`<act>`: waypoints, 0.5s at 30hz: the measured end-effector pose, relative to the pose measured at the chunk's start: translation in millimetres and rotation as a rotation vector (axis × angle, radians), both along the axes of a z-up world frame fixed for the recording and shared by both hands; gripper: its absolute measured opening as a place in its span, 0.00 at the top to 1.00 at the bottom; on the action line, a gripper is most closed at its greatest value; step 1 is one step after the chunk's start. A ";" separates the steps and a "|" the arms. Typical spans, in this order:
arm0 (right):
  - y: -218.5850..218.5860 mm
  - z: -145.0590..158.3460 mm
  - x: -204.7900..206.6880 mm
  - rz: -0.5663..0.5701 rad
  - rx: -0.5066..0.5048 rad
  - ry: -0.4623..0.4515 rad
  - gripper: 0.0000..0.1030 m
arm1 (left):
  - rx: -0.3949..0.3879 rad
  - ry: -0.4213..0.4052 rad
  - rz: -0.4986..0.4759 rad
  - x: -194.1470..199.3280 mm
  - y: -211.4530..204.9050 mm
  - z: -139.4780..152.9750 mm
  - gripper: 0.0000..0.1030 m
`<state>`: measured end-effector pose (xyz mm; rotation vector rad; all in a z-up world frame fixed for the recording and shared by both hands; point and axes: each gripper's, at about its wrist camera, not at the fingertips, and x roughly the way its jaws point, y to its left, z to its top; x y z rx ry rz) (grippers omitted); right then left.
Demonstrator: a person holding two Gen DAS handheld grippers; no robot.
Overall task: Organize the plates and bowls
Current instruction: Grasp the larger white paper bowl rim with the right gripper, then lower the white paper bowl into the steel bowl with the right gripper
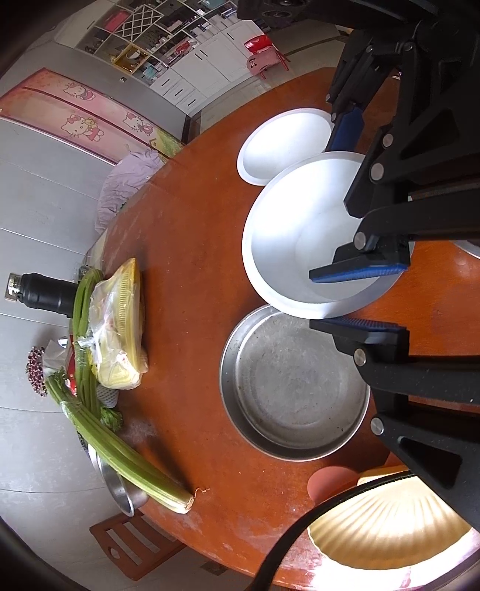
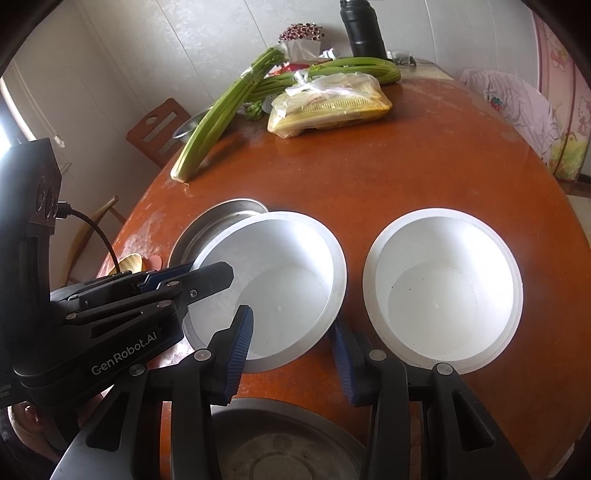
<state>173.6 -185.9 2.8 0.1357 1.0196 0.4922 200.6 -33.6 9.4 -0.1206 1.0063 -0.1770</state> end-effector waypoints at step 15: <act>-13.0 35.0 -44.8 0.002 0.004 -0.093 0.57 | 0.011 -0.089 -0.032 -49.3 -17.6 40.3 0.82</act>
